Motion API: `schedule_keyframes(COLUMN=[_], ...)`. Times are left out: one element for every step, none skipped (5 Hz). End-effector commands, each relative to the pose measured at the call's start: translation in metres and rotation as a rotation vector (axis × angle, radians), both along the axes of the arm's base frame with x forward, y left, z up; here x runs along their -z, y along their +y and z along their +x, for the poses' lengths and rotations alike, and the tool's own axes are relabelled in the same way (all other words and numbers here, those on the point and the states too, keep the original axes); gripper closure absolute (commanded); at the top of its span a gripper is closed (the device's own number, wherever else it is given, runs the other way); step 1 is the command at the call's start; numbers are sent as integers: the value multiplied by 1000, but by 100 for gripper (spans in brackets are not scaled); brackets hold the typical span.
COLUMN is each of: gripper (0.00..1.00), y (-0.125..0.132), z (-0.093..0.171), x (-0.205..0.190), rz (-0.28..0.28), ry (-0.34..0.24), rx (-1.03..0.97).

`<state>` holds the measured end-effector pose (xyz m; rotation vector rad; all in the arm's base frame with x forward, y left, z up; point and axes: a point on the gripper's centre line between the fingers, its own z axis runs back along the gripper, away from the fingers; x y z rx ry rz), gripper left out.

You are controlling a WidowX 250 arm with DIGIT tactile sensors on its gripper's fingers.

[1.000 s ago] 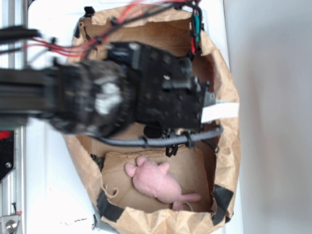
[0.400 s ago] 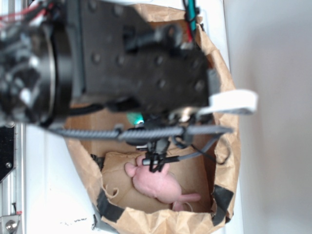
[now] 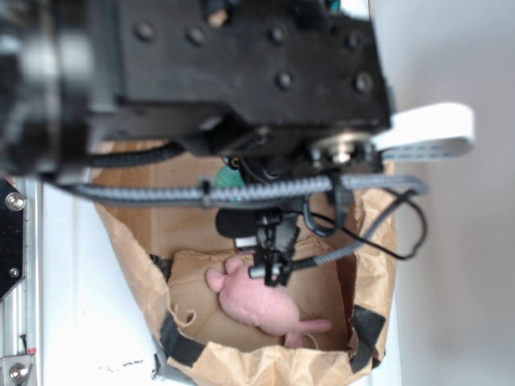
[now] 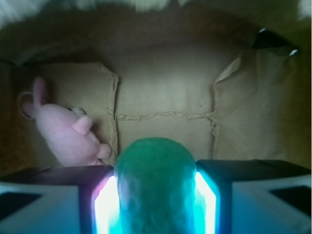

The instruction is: Grab the green ball.

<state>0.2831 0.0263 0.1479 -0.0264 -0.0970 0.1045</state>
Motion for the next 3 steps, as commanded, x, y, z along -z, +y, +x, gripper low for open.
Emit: schedule_keyframes(gripper=[100, 100, 100], y=[9, 8, 7], z=[-8, -7, -4], x=[-40, -42, -43], rz=[-41, -38, -37], ry=[-161, -174, -158], rx=[6, -10, -10])
